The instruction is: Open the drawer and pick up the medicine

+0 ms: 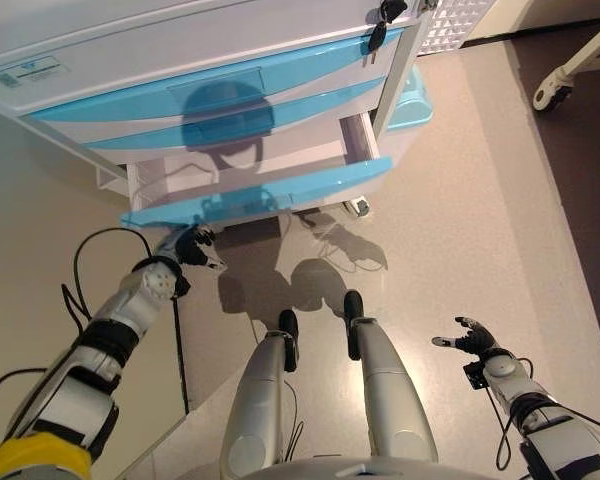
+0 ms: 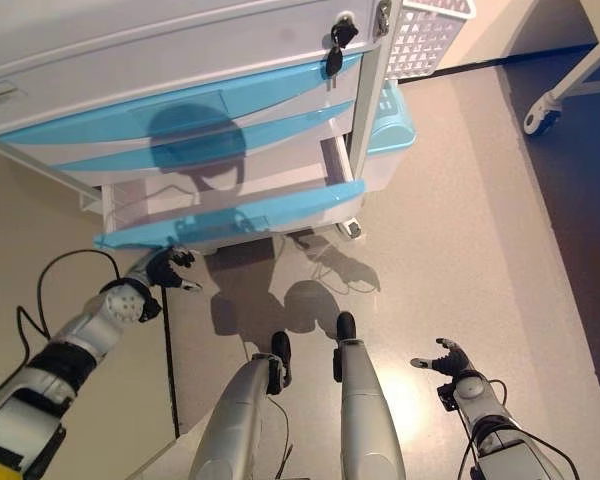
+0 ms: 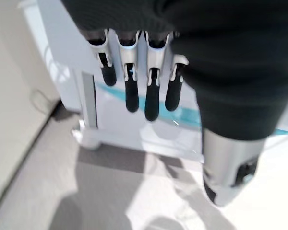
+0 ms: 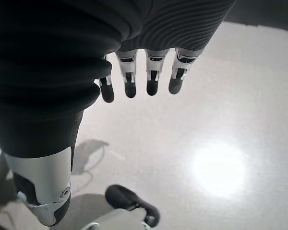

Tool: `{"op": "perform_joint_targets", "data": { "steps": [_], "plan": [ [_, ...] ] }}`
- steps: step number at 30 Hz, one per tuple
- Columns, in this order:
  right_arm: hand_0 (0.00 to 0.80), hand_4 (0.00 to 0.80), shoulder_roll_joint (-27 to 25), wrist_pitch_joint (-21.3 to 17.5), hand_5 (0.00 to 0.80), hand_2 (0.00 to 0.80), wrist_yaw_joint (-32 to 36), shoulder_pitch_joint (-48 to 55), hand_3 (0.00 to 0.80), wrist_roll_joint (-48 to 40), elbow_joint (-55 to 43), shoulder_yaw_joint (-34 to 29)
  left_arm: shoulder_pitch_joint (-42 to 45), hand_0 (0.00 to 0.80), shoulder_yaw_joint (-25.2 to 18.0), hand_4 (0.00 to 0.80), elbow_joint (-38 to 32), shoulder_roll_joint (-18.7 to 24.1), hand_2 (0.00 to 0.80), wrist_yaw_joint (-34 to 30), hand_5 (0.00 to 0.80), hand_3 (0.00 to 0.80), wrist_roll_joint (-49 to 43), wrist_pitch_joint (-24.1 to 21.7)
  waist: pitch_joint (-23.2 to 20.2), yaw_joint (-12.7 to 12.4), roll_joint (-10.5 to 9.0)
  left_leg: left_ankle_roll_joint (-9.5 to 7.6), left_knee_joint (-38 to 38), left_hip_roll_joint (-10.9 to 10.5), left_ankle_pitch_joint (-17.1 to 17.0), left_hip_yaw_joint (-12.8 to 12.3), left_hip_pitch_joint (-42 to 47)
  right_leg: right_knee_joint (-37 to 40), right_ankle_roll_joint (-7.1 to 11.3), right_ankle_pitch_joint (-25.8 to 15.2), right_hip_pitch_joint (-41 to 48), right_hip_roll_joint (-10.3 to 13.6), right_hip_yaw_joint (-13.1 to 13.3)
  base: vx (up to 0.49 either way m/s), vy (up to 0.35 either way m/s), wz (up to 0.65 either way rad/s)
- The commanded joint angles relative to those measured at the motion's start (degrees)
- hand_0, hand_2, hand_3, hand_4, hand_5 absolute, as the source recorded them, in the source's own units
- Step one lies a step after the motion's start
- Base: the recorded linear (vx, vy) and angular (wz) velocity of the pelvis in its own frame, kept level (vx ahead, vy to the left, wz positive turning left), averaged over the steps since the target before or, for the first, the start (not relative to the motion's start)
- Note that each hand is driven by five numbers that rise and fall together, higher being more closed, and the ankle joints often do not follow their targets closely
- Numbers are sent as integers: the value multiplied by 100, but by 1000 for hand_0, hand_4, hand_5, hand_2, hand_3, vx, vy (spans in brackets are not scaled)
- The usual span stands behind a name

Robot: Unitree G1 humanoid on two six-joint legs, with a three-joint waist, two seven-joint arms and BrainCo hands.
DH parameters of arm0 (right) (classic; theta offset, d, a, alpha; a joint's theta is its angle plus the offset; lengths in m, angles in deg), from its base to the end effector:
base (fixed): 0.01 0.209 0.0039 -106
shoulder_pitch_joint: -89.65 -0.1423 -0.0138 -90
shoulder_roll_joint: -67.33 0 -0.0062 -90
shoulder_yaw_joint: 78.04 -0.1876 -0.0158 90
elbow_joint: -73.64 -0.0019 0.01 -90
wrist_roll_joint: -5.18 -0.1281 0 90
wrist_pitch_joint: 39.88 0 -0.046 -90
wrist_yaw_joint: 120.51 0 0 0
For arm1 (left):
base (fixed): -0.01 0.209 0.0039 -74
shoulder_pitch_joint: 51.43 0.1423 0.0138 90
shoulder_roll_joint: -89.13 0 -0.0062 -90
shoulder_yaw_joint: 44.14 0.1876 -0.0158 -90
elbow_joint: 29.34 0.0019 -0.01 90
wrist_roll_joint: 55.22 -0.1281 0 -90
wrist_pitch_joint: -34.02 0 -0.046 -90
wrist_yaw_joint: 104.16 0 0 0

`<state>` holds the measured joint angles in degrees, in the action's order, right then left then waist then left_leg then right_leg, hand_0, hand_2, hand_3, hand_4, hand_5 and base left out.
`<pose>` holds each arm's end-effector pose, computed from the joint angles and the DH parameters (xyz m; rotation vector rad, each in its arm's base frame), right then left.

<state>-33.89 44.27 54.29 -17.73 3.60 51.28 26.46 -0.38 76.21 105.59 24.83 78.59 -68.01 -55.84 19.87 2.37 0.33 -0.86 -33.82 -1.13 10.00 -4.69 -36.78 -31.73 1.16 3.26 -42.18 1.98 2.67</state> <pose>0.1830 -0.2802 -0.0444 -0.5949 0.7759 -0.1361 0.2979 0.2681 0.0976 1.1798 0.2043 -0.0488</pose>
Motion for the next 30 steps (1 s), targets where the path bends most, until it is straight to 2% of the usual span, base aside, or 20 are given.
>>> {"op": "perform_joint_targets", "data": {
  "steps": [1,6,7,8,9,10,17,21,30],
  "plan": [
    [0,0,-59,60,0,0,12,228,0,101,122,211,-586,0,-427,0,63,471,0,444,0,0,112,-28,-185,110,11,-362,483,-173,-264,-177,90,196,-96,45,336,-89,2,12,14,-5],
    [0,0,-17,79,0,0,60,280,0,109,150,334,-1304,0,-201,0,534,678,0,472,0,0,253,-20,-230,159,-63,-367,437,-131,-236,-220,21,275,-68,-21,297,-97,45,25,10,-2],
    [0,0,-2,83,0,0,70,300,0,86,152,352,-1413,0,-178,0,493,699,0,476,0,0,311,-15,-243,149,-52,-334,380,-121,-49,-177,76,214,-34,136,344,-129,78,108,30,-6],
    [0,0,4,81,0,0,75,317,0,84,154,391,-1532,0,-157,0,629,763,0,492,0,0,351,-29,-251,166,-61,-336,376,-112,-48,-185,64,248,-22,115,337,-136,98,16,19,-9],
    [0,0,6,80,0,0,75,306,0,84,150,388,-1549,0,-154,0,635,768,0,495,0,0,353,-32,-248,172,-86,-370,428,-111,-228,-240,-6,328,-48,-56,279,-116,85,16,36,-13],
    [0,0,43,75,0,0,92,325,0,58,154,436,-1679,0,-106,0,777,856,0,506,0,0,414,-46,-256,183,-82,-342,358,-90,-35,-225,32,284,0,89,313,-141,126,10,37,-13],
    [0,0,150,54,0,0,127,389,0,10,168,542,-2046,0,-14,0,1062,936,0,612,0,0,562,-92,-286,204,-127,-376,193,-84,67,-267,-43,217,6,135,269,-153,201,27,26,-3],
    [0,0,226,13,0,0,98,420,0,-37,159,565,-2036,0,-69,0,1002,897,0,828,0,0,479,-99,-310,202,-149,-391,112,-78,135,-268,-58,166,3,176,256,-166,217,5,5,-1],
    [0,0,282,11,0,0,92,464,0,34,154,568,-1604,0,-239,0,775,773,0,737,0,0,519,-110,-377,155,-147,-391,151,-106,144,-250,36,163,-12,191,340,-159,218,-6,1,-1]
  ]
}}
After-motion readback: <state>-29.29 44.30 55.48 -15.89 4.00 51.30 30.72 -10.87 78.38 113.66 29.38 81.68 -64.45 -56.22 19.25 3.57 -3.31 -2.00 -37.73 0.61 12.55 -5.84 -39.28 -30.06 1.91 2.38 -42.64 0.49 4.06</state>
